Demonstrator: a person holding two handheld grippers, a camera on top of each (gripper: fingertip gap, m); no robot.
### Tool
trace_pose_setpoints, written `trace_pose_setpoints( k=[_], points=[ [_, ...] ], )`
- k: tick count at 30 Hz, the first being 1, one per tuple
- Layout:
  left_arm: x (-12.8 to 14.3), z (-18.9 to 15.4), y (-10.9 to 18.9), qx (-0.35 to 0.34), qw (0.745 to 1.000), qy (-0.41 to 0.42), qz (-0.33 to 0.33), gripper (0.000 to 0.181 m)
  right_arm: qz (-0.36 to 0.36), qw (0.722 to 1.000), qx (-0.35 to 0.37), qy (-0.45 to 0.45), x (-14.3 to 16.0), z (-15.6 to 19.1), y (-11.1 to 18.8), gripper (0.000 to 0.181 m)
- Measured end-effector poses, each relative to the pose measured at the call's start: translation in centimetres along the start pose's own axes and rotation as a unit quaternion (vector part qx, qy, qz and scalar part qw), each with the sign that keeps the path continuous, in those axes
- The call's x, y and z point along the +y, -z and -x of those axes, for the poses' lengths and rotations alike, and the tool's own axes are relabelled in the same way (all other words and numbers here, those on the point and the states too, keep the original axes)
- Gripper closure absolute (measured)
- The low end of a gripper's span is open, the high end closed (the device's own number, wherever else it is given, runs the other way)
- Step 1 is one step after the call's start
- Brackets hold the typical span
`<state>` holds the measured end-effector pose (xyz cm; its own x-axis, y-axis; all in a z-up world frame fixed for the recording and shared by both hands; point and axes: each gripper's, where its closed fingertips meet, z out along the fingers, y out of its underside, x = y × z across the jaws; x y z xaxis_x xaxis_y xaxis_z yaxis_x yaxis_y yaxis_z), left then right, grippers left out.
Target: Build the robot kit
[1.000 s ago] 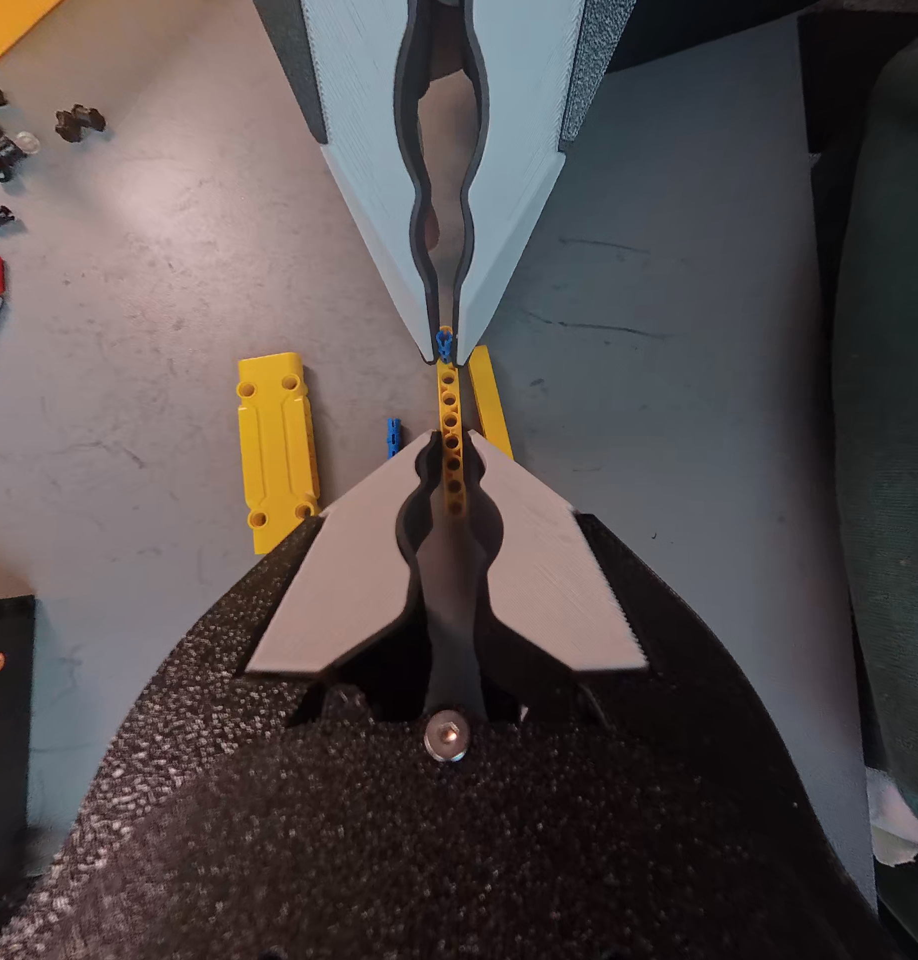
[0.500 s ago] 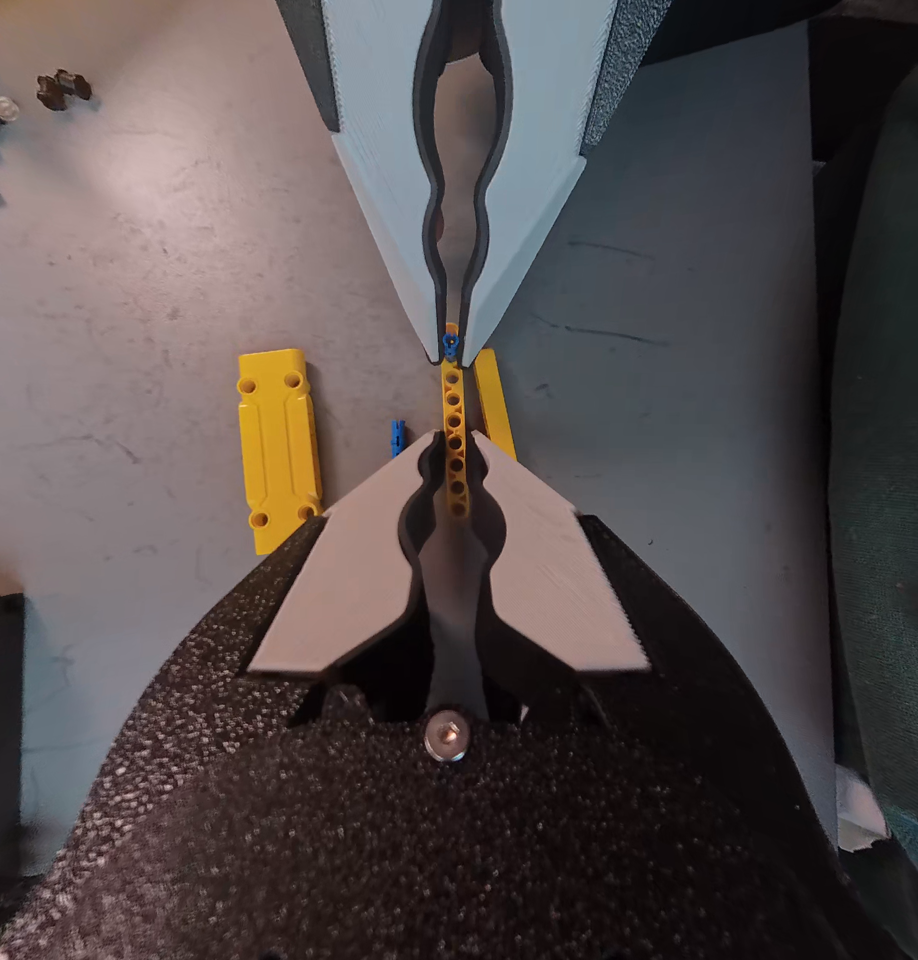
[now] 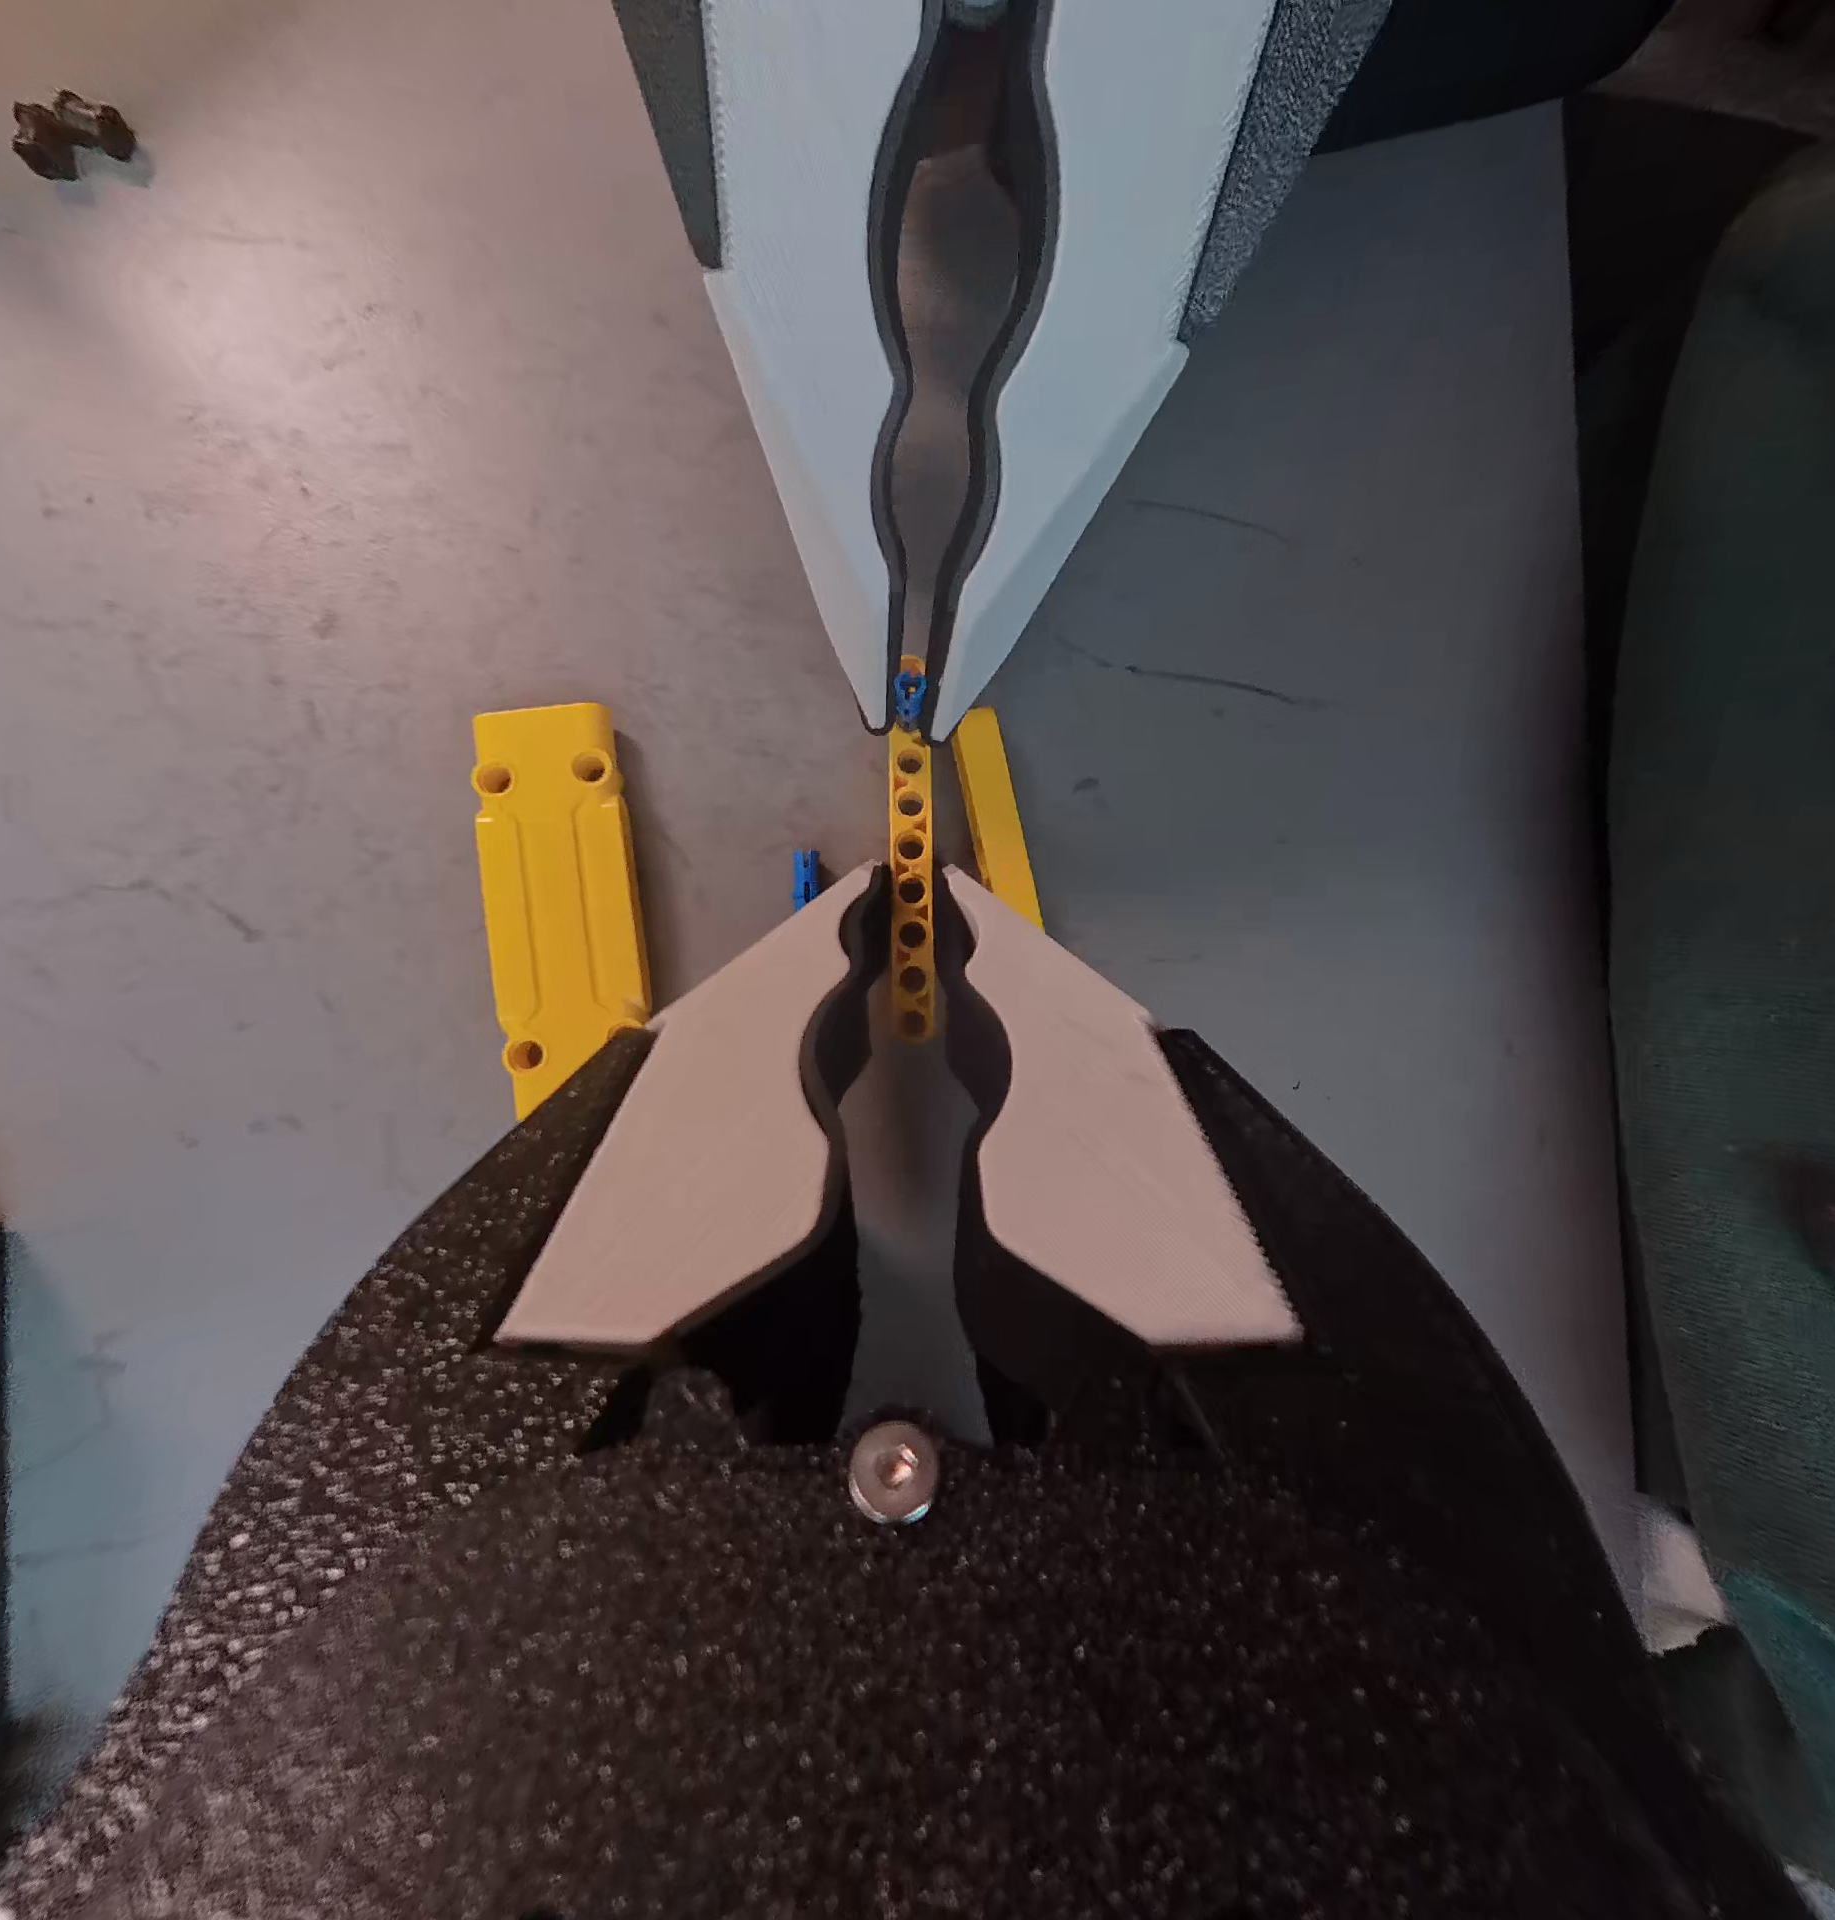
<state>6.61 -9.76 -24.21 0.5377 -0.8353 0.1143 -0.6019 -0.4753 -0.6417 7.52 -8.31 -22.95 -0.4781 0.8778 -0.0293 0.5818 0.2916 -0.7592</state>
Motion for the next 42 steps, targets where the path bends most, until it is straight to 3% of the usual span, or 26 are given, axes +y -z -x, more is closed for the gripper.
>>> trace_pose_setpoints(
  k=[6, 13, 21, 23, 25, 28, 34, 37, 42],
  points=[
    [-0.7, 0.1, -0.4, -0.002, 0.999, 0.011, -0.036, 0.171, 0.000, 1.000, 0.014, 0.019, 0.1, 0.0, -0.2, 0.178],
    [-1.2, 0.3, -1.1, -0.026, 1.000, -0.002, -0.008, 0.175, 0.007, 0.999, 0.012, 0.029, 0.1, 0.0, -0.2, 0.179],
    [-1.2, 0.3, -1.1, -0.018, 1.000, 0.009, -0.003, 0.175, -0.032, 0.999, -0.025, -0.032, -0.2, -0.3, 0.0, 0.180],
    [-1.2, 0.4, -1.2, -0.020, 1.000, 0.008, 0.003, 0.175, -0.205, 0.973, -0.067, -0.087, -6.8, -0.6, 3.7, 0.179],
    [-1.2, 0.4, -1.1, -0.020, 1.000, 0.002, 0.007, 0.175, -0.102, 0.995, -0.022, -0.002, -4.7, -1.2, 2.4, 0.179],
    [-1.3, 0.4, -1.1, -0.016, 1.000, 0.014, -0.010, 0.175, -0.128, 0.991, -0.031, -0.025, -5.1, -1.2, 3.1, 0.178],
    [-1.3, 0.2, -0.9, -0.012, 1.000, 0.016, -0.023, 0.173, -0.056, 0.998, -0.023, -0.002, -2.1, -0.3, 0.6, 0.177],
    [-1.2, 0.2, -0.5, -0.011, 1.000, 0.011, -0.026, 0.164, -0.062, 0.998, -0.029, -0.016, -1.8, -0.2, 0.1, 0.177],
    [-1.7, 0.3, 0.4, -0.013, 0.998, 0.006, -0.063, 0.164, -0.074, 0.997, -0.033, -0.012, -2.1, -0.1, 0.0, 0.177]
  ],
)
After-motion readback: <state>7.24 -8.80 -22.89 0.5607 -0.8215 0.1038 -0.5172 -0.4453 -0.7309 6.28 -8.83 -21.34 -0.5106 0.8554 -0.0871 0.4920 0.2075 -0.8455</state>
